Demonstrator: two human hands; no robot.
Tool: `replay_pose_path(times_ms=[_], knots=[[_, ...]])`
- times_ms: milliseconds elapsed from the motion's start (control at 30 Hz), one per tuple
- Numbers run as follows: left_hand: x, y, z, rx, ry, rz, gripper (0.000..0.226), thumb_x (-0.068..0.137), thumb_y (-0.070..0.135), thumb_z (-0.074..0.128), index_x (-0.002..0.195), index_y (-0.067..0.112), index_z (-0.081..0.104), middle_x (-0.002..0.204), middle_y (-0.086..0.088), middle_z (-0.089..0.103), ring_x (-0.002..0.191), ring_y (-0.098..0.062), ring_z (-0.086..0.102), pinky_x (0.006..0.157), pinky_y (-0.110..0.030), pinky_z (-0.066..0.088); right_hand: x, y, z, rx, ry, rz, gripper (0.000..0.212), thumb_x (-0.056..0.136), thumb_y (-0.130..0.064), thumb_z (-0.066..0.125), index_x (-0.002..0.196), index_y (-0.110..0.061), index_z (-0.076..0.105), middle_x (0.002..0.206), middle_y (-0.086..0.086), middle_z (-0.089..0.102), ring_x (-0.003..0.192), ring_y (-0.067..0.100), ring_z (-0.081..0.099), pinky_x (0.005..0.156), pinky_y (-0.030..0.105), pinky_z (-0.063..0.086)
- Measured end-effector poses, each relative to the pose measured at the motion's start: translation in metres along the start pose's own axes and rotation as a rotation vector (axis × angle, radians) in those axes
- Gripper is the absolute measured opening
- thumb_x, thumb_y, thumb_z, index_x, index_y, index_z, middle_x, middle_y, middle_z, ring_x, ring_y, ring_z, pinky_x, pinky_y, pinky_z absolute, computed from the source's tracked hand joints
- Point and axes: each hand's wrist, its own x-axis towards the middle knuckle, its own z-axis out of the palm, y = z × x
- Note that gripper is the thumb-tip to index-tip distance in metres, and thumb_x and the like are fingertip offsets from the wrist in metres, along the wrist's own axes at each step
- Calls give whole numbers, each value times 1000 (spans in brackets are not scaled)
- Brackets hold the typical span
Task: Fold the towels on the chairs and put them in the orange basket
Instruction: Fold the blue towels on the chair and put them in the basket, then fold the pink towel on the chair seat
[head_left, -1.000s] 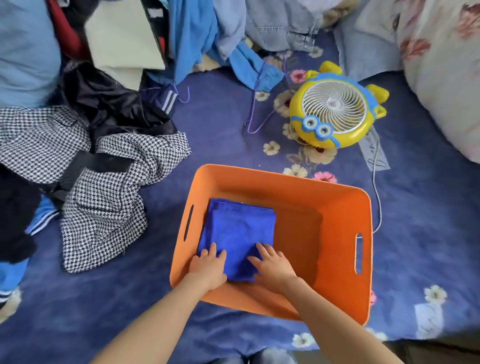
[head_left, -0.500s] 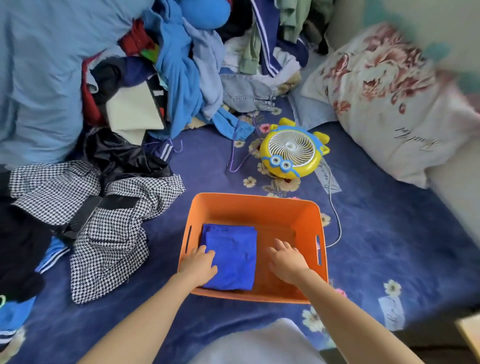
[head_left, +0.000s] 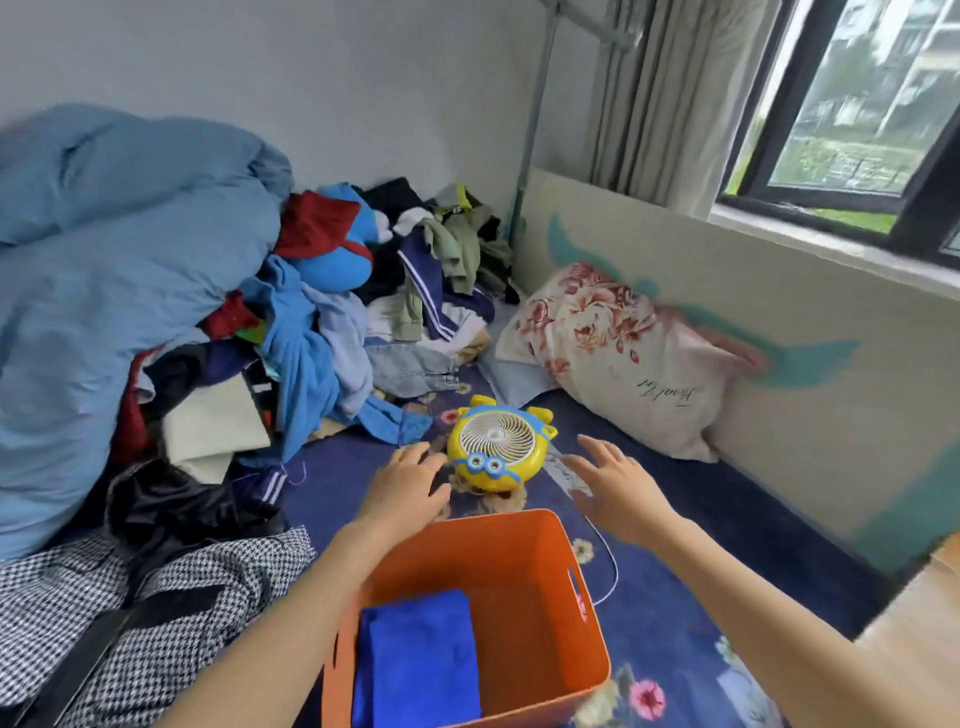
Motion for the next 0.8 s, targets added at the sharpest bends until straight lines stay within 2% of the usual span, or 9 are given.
replay_pose_path(times_ms=[233, 433, 600, 800], knots=[[-15, 16, -28, -59, 178, 92, 42, 95, 32, 46, 133, 16, 47, 145, -3, 37, 134, -21, 31, 105, -33, 32, -37, 9, -38, -52, 130, 27, 51, 94, -28, 47, 143, -20, 34, 154, 8, 20, 142, 22, 20, 107, 35, 29], [-26, 12, -12, -73, 176, 56, 41, 95, 32, 45, 133, 18, 47, 142, 0, 40, 131, -19, 33, 103, -29, 32, -52, 9, -40, -88, 126, -14, 51, 96, -32, 44, 144, -20, 32, 155, 7, 17, 143, 20, 15, 109, 35, 26], [-32, 32, 12, -97, 137, 10, 41, 96, 33, 44, 135, 19, 46, 143, 2, 39, 132, -17, 31, 105, -26, 28, -57, 33, -36, -103, 121, -44, 51, 97, -34, 40, 145, -23, 28, 156, 4, 14, 144, 18, 11, 110, 33, 23], [-39, 43, 23, -148, 269, -194, 40, 94, 26, 50, 131, 13, 50, 139, -4, 45, 130, -22, 37, 105, -30, 30, -25, 46, -29, -67, 186, -261, 48, 93, -28, 49, 139, -18, 39, 151, 10, 26, 141, 24, 21, 106, 38, 29]])
